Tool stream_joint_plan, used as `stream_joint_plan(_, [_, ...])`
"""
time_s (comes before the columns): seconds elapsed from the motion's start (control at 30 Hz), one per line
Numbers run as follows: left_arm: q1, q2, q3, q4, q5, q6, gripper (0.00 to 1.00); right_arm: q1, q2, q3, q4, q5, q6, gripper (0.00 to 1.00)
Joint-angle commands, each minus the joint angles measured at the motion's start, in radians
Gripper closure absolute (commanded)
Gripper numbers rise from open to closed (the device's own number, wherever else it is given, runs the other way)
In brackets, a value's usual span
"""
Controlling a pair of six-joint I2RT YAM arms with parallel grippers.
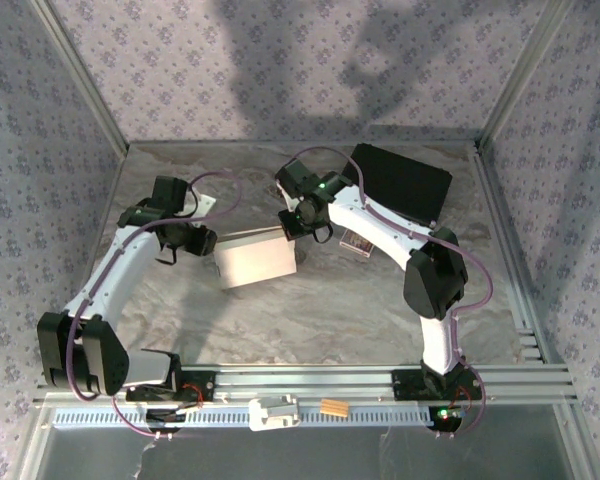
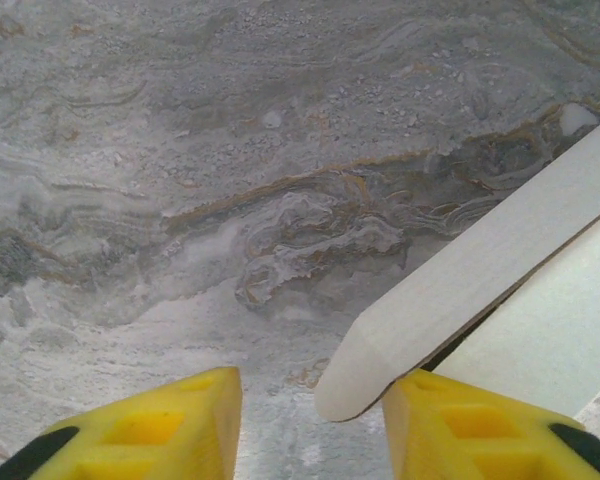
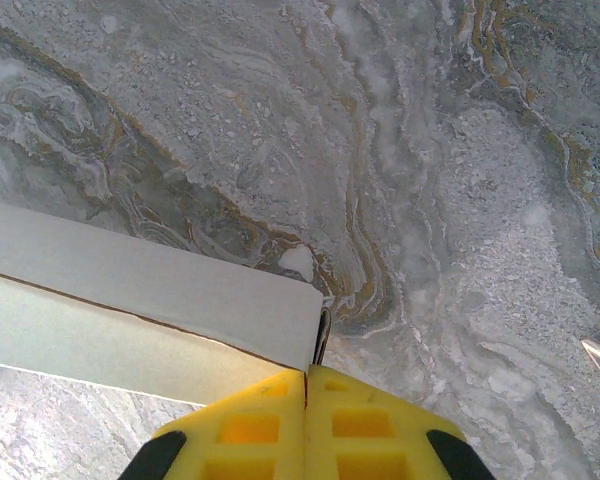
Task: Fold the paper box
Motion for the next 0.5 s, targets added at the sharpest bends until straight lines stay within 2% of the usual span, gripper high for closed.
stream_joint_plan(0.0, [-0.008, -0.04, 0.043, 0.025, -0.015, -0.043, 0.5, 0.009, 0.021, -0.005, -0.036, -0.003, -0.011, 1.0])
stream_joint_plan(0.03, [-0.01, -0.054, 0.065, 0.02, -0.016, -0.107, 0.47, 0.012, 0.019, -0.007, -0.034, 0.002, -0.011, 1.0])
stream_joint_plan(0.07, [-0.011, -0.068, 0.098, 0.002, -0.035, -0.21, 0.28, 0.016, 0.016, -0.01, -0.029, 0.009, -0.009, 1.0])
stream_joint_plan(0.1, [-0.011, -0.078, 0.123, -0.023, -0.058, -0.364, 0.13, 0.018, 0.013, -0.014, -0.026, 0.015, -0.009, 1.0])
stream_joint_plan(0.2, [-0.045, -0.115, 0.206, -0.113, -0.034, -0.775, 0.14, 0.033, -0.003, -0.043, 0.007, 0.039, -0.005, 1.0])
stream_joint_plan(0.23, [-0.07, -0.13, 0.207, -0.135, -0.039, -0.967, 0.17, 0.042, -0.015, -0.063, 0.031, 0.053, -0.004, 1.0])
stream_joint_plan(0.3, [-0.115, -0.172, 0.173, -0.14, -0.023, -1.265, 0.43, 0.06, -0.045, -0.107, 0.084, 0.076, -0.004, 1.0])
stream_joint_plan(0.33, [-0.148, -0.198, 0.15, -0.142, -0.042, -1.431, 0.52, 0.071, -0.056, -0.128, 0.105, 0.091, -0.002, 1.0])
stream_joint_plan(0.37, [-0.176, -0.217, 0.114, -0.117, -0.042, -1.543, 0.48, 0.082, -0.067, -0.146, 0.121, 0.108, 0.002, 1.0])
stream_joint_plan(0.4, [-0.195, -0.225, 0.088, -0.113, -0.041, -1.64, 0.4, 0.09, -0.076, -0.162, 0.134, 0.12, 0.005, 1.0])
stream_joint_plan(0.47, [-0.237, -0.244, 0.038, -0.158, -0.046, -1.874, 0.36, 0.106, -0.098, -0.201, 0.16, 0.143, 0.018, 1.0])
